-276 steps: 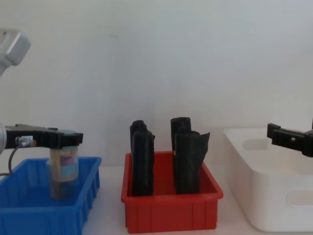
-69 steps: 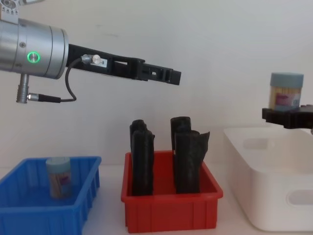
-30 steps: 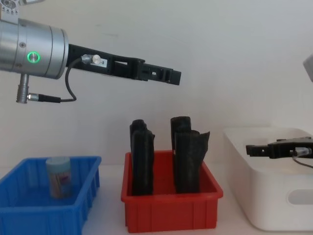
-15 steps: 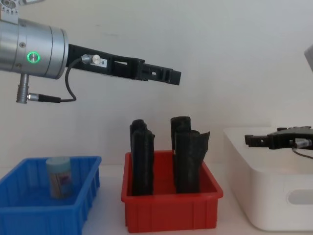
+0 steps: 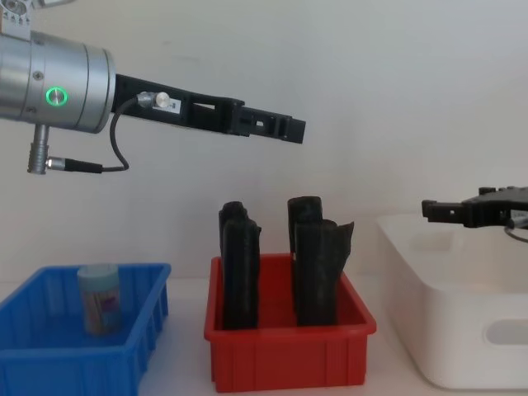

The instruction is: Pick the cotton swabs from the blue box and place them into the white box.

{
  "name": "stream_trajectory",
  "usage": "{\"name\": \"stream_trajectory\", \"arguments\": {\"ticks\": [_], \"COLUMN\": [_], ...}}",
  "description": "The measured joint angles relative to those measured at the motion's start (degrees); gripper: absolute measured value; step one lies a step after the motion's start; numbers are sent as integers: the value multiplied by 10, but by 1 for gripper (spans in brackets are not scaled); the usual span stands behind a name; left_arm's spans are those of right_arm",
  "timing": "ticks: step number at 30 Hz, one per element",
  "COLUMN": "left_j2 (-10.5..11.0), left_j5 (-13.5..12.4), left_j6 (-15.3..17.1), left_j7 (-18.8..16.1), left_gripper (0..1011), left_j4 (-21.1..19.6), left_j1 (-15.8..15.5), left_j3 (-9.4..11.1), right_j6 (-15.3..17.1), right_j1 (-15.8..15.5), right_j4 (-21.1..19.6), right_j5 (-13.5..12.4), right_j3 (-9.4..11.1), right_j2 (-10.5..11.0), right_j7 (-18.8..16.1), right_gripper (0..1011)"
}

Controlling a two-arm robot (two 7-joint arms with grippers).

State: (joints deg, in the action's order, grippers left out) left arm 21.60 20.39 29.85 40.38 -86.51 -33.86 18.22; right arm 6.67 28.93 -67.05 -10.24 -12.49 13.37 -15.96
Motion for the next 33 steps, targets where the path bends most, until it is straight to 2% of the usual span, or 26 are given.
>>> {"name": "stream_trajectory", "arguments": {"ticks": [15, 19, 33], "left_j2": [0, 0, 1], "left_j5": [-2, -6, -30], "left_j6": [-7, -20, -99], "left_j7": [-10, -28, -135], "left_gripper": [1004, 1004, 1004], "left_j4": [-2, -5, -23], "left_j1": [5, 15, 69], "left_j3": [2, 5, 27], "right_j6": [-5, -7, -19], "right_j1": [-16, -31, -111], "right_j4": [-25, -42, -132], "right_j5": [-4, -7, -24], "right_j3": [2, 2, 0], "right_j2": [5, 8, 24], "right_j7": [8, 13, 46], "right_gripper": [1001, 1001, 1001]}}
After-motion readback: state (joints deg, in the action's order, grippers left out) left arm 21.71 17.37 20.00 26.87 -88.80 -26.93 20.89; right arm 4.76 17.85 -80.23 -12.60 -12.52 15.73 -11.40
